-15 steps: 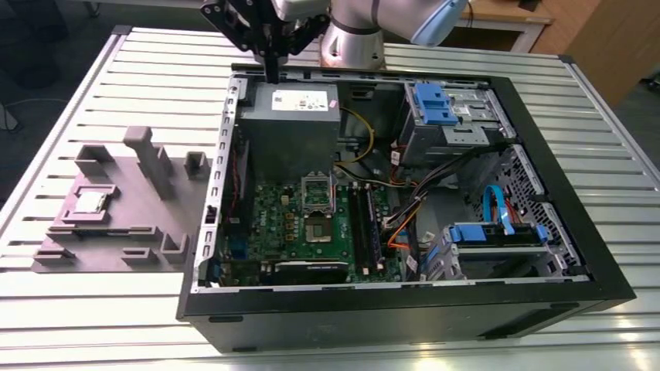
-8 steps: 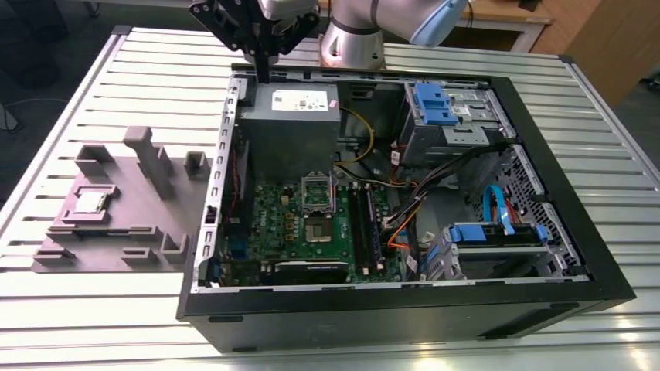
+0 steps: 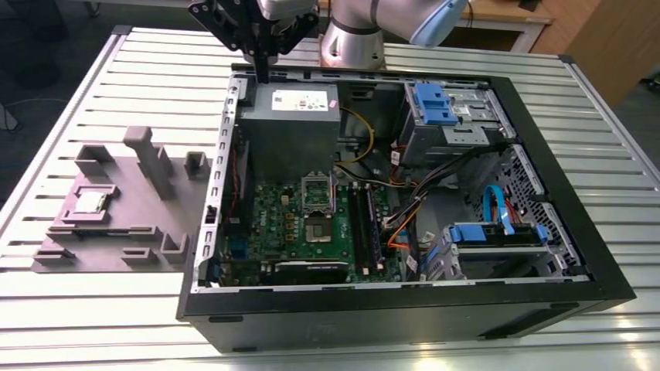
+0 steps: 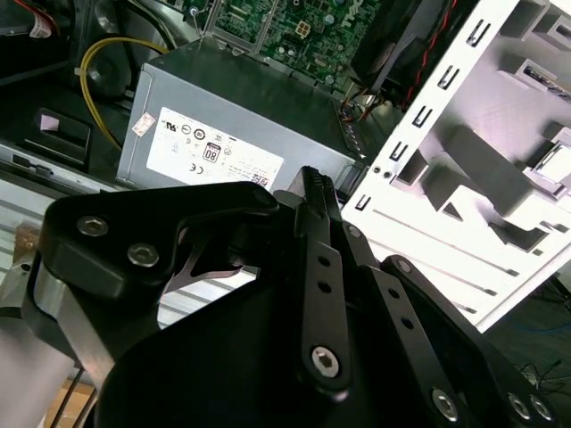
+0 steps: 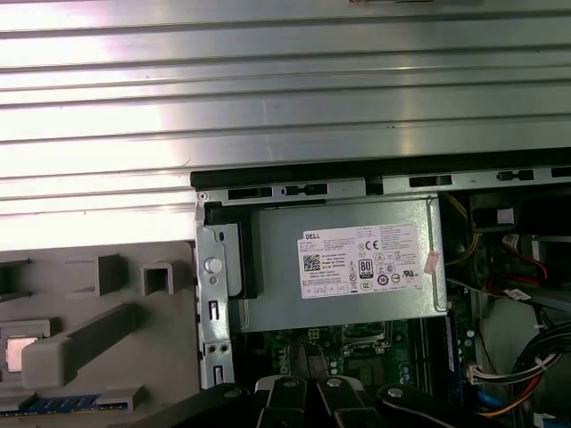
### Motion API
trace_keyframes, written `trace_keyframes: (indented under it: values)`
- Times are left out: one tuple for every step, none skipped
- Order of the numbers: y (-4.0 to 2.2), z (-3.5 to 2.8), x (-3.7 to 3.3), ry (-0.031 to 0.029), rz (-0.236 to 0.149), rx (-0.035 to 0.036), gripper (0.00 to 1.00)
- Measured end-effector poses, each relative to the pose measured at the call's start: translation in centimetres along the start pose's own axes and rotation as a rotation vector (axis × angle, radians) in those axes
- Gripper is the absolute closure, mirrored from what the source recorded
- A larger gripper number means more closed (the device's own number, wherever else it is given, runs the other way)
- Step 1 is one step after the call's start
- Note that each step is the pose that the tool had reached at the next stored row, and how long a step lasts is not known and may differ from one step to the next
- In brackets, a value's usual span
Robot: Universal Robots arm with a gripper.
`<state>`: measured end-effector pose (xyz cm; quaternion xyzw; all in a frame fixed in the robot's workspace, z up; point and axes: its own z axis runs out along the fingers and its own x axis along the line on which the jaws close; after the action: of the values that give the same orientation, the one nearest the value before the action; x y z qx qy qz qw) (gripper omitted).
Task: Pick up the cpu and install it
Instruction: 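Reach for the cpu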
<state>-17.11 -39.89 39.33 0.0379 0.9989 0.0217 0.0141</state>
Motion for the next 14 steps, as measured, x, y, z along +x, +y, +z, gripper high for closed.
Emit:
trace_keyframes:
  values:
    - [0.00, 0.00, 0.02, 0.0000, 0.000, -0.0001, 0.90]
    - [-0.01, 0.00, 0.06, -0.0001, 0.000, -0.0001, 0.90]
    - [-0.01, 0.00, 0.10, 0.0000, 0.000, -0.0001, 0.90]
    - [-0.01, 0.00, 0.14, 0.0000, 0.000, 0.0000, 0.90]
    - [-0.02, 0.00, 0.22, -0.0001, 0.000, 0.0000, 0.90]
    - [-0.03, 0.00, 0.30, -0.0002, 0.000, -0.0001, 0.90]
    - [-0.03, -0.01, 0.41, -0.0002, 0.000, 0.0000, 0.90]
    - [-0.04, -0.02, 0.53, -0.0004, 0.000, 0.0000, 0.90]
    - [-0.05, -0.02, 0.66, -0.0008, 0.000, -0.0001, 0.90]
    - [-0.06, -0.02, 0.80, -0.0012, 0.000, -0.0001, 0.90]
    - [-0.07, -0.03, 0.95, -0.0017, 0.000, -0.0001, 0.90]
    - [-0.08, -0.03, 1.06, -0.0020, 0.000, -0.0001, 0.90]
    - [-0.09, -0.03, 1.16, -0.0022, 0.000, -0.0002, 0.90]
    - [-0.10, -0.03, 1.28, -0.0026, 0.000, -0.0003, 0.90]
